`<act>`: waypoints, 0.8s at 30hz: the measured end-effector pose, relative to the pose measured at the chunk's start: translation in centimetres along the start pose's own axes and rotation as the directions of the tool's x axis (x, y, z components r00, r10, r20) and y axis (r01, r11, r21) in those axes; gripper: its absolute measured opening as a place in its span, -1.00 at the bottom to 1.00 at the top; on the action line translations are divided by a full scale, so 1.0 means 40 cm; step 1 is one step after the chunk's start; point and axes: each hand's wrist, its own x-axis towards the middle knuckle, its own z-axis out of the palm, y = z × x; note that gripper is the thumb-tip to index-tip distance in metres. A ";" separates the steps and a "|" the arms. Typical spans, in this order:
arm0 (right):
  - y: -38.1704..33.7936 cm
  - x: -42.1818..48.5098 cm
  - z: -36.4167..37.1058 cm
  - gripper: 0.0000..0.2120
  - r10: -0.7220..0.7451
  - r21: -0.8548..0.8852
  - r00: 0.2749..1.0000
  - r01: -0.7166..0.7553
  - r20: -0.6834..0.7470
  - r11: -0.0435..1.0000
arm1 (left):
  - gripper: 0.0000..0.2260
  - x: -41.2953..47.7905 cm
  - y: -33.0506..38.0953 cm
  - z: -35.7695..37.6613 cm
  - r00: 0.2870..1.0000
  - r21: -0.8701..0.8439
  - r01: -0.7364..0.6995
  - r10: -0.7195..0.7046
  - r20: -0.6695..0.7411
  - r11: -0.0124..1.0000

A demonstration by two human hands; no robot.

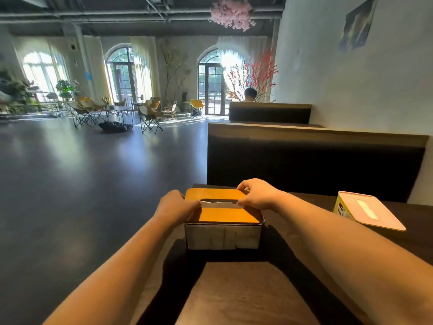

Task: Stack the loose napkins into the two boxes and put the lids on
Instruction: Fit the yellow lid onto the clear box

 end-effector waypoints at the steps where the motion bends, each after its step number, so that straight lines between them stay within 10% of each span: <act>1: 0.007 0.009 0.002 -0.53 0.011 -0.015 1.000 -0.011 0.022 1.000 | -0.70 0.012 -0.006 0.007 1.000 0.041 0.004 -0.004 0.010 0.999; 15: 0.063 0.013 0.055 -0.38 -0.009 0.073 0.999 0.005 0.049 0.997 | -0.37 0.034 0.005 0.097 0.995 0.183 0.014 0.004 -0.101 0.983; 24: 0.049 0.010 0.026 -0.32 -0.008 -0.074 0.993 0.017 0.121 0.997 | -0.49 0.056 0.016 0.081 0.997 0.238 0.017 0.001 -0.075 0.971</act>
